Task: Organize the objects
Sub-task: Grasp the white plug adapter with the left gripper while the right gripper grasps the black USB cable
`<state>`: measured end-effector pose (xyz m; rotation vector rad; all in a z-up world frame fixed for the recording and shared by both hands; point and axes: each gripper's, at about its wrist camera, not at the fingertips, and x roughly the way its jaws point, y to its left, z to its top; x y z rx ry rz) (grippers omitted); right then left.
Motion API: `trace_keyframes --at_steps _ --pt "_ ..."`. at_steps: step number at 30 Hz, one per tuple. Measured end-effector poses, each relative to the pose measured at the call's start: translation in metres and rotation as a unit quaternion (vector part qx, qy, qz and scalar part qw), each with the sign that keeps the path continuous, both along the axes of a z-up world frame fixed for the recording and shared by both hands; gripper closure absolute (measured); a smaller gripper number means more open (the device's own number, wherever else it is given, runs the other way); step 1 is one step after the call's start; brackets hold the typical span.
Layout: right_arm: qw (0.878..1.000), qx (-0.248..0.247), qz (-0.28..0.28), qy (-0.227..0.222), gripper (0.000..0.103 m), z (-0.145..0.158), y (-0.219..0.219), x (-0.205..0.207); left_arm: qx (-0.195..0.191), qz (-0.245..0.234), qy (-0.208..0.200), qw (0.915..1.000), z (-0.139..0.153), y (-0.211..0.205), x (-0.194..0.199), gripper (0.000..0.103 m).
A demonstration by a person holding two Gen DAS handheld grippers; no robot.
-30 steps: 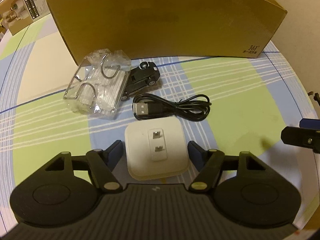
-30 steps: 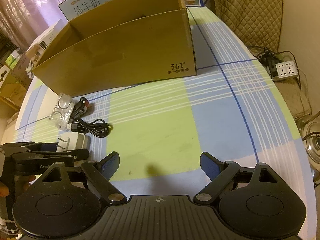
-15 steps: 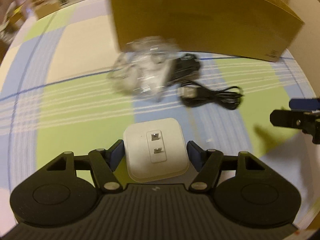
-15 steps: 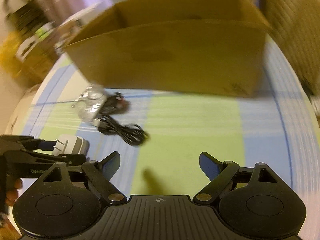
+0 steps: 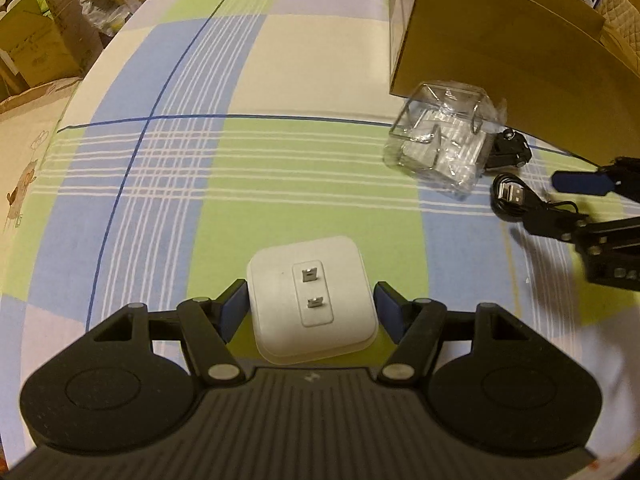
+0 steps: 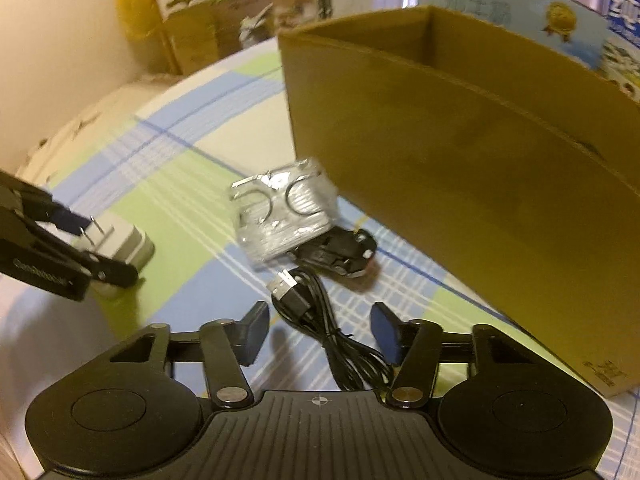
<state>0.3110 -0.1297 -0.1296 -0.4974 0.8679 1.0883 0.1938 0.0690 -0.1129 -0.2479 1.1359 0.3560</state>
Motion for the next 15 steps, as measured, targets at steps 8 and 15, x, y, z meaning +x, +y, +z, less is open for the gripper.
trace_keyframes --at_steps 8,15 --pt "0.999 -0.003 -0.014 0.045 0.068 -0.006 -0.01 -0.016 -0.004 -0.012 -0.001 0.9999 -0.001 -0.005 0.005 0.038" --pt "0.995 0.013 -0.072 0.074 0.068 -0.003 -0.024 -0.032 -0.005 -0.045 -0.003 0.999 -0.001 -0.022 0.013 0.038"
